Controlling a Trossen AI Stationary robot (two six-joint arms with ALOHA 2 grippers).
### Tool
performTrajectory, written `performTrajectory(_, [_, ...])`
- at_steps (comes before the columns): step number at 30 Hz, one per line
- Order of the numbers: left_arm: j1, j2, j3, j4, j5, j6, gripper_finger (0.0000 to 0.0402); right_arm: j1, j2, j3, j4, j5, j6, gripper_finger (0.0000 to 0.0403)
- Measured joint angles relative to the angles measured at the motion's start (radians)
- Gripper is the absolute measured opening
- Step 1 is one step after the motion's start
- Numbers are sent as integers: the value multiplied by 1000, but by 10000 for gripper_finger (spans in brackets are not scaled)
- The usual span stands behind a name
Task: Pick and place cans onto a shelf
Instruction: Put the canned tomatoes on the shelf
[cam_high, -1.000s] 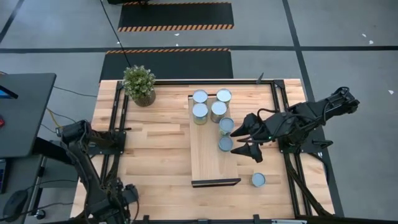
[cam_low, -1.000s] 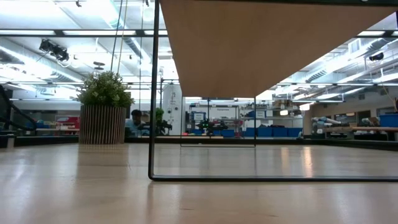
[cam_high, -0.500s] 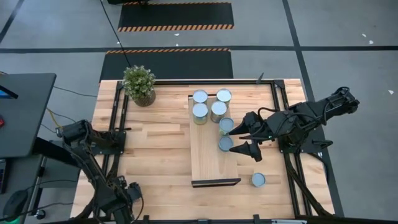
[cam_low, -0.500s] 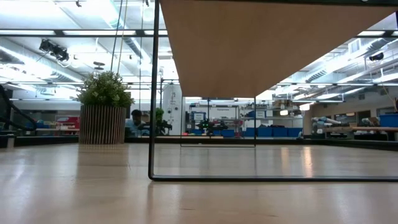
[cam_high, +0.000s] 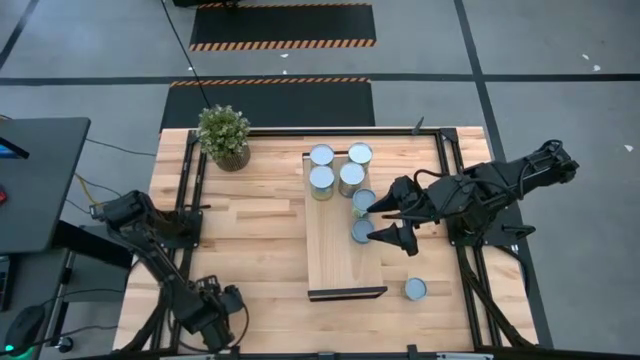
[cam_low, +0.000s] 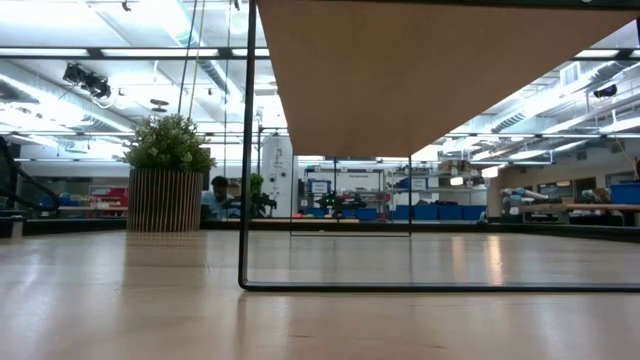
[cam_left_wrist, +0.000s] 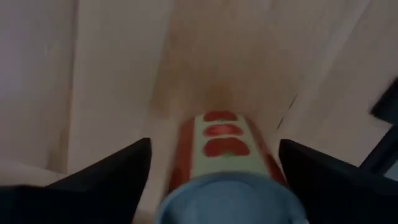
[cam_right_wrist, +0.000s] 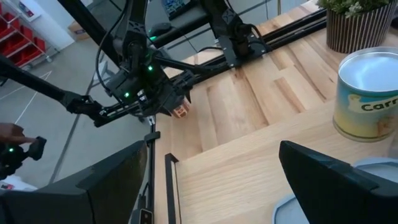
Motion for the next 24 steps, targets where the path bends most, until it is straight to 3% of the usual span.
performTrajectory(6, [18,0,-21,12,51,30,268,-17,0,0,0,-13,-19,373])
performTrajectory(13, [135,-9,32,-16,65,182,268,-44,-25,0,-32,-38,-36,373])
performTrajectory(19, [296,-13,233,-179,102,418,268,-70,-95,0,-101,-36,-12,373])
performTrajectory(24, [436,-14,460,-374,54,611,268,-86,-134,1,-194,-21,20,373])
